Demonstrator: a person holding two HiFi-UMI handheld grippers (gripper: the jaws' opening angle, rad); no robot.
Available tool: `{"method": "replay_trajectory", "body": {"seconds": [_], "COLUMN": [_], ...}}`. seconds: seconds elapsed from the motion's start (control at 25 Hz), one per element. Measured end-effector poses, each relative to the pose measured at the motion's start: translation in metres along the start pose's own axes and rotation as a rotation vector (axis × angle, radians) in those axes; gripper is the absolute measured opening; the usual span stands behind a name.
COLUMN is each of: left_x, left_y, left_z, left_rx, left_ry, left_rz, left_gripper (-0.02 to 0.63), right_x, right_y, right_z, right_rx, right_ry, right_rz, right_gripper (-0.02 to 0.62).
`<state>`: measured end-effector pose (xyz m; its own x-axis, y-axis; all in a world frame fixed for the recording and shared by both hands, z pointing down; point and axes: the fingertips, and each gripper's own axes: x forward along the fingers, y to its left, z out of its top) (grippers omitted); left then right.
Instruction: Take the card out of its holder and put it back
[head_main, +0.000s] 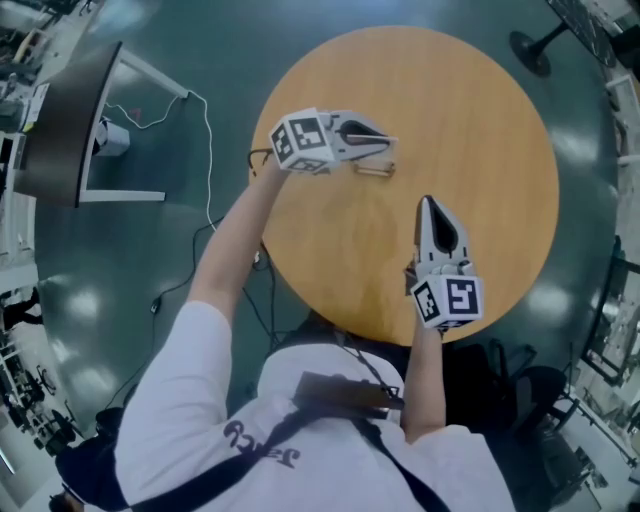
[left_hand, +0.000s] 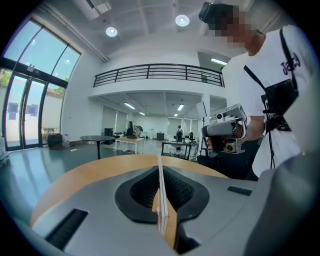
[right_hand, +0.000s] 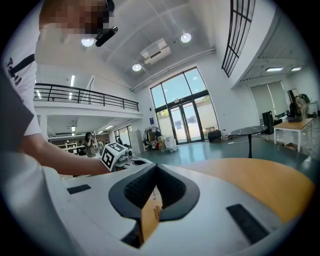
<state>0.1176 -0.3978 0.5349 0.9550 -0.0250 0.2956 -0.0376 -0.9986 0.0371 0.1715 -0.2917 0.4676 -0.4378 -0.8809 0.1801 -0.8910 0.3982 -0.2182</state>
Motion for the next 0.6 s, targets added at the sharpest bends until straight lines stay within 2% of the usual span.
{"method": "replay_trajectory", "body": {"seconds": [0.2, 0.32, 0.44, 0.6], "left_x": [-0.029, -0.052, -0.075, -0.104], "left_y": [-0.012, -0.006, -0.006, -0.026], "left_z": [0.024, 0.043, 0.056, 0.07], "left_rx": [-0.004, -0.013, -0.06, -0.092], "left_ry": [-0.008, -0.029, -0.047, -0.078], "left_rz": [0.115, 0.249, 0.396, 0.53], "left_gripper": [0.026, 0.026, 0.026, 0.026], "right_x": [-0.007, 0.003, 0.005, -0.002], "right_y": [0.016, 0.025, 0.036, 0.057], "right_z": [0.012, 0.018, 0.019, 0.026], "right_rx": [0.017, 0.005, -0.009, -0.028], "right_ry": [-0.02, -0.012, 0.018, 0.005], "right_rz": [-0.03, -0.016, -0.02, -0.016], "right_gripper": [0.023, 0.023, 0.023, 0.023]}}
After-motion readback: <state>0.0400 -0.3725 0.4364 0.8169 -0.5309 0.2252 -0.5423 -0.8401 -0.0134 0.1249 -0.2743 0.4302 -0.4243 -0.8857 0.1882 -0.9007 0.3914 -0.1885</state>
